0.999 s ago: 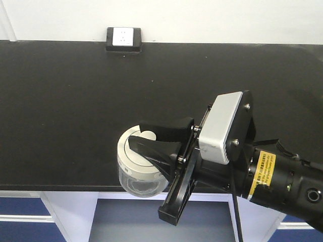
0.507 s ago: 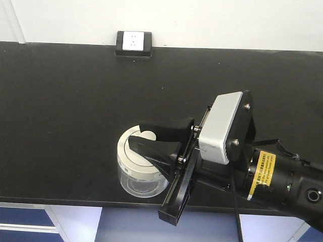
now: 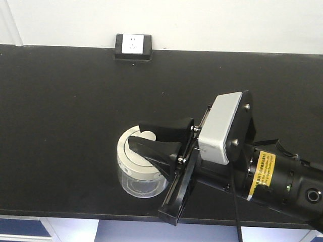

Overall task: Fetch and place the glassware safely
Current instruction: 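Hold the jar above the black benchtop as the base settles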

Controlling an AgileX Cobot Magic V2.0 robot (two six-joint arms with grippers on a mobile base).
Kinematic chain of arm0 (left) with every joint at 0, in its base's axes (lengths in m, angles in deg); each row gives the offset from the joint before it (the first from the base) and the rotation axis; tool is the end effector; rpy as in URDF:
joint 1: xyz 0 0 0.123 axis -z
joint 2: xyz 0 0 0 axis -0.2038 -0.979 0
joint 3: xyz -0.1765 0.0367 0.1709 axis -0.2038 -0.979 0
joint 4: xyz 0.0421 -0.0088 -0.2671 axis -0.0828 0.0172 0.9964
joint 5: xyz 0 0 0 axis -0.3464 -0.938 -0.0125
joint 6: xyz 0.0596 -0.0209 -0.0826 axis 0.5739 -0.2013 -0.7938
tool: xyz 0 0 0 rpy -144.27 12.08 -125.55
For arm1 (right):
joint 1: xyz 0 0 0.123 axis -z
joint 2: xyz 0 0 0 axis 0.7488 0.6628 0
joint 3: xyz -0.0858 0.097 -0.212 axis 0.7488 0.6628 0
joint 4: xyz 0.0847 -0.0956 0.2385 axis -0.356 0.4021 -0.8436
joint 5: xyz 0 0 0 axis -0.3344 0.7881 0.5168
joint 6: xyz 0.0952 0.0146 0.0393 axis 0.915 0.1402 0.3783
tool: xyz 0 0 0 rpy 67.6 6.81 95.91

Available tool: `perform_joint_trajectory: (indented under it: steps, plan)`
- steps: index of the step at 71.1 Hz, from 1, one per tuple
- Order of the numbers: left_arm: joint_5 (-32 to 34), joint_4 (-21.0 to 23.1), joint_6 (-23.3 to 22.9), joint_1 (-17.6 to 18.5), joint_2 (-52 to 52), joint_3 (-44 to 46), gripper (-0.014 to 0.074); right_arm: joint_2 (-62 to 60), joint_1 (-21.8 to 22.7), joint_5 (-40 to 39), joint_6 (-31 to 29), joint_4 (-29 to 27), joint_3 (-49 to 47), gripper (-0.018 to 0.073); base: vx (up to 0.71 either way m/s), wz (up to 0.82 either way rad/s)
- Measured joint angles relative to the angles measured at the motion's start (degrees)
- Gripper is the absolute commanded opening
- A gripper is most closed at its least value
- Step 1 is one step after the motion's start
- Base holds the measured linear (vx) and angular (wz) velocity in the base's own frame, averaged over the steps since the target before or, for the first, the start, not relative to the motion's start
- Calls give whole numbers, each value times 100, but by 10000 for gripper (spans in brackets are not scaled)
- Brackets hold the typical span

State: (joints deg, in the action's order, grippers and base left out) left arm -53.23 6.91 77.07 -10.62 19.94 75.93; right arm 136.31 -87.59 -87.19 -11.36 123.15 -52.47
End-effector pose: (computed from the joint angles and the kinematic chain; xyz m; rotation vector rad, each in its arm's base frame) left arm 0.1360 -0.0017 0.2744 0.1247 1.7390 0.0906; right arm 0.1999 0.2180 0.2593 -0.9469 1.3834 0.7785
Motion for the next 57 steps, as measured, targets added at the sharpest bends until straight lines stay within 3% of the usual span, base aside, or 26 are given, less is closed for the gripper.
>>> perform_joint_trajectory:
  steps: [57]
  plan:
    - [0,0,0,0,0,0,-7,0,0,0,0,0,0,-4,5,-5]
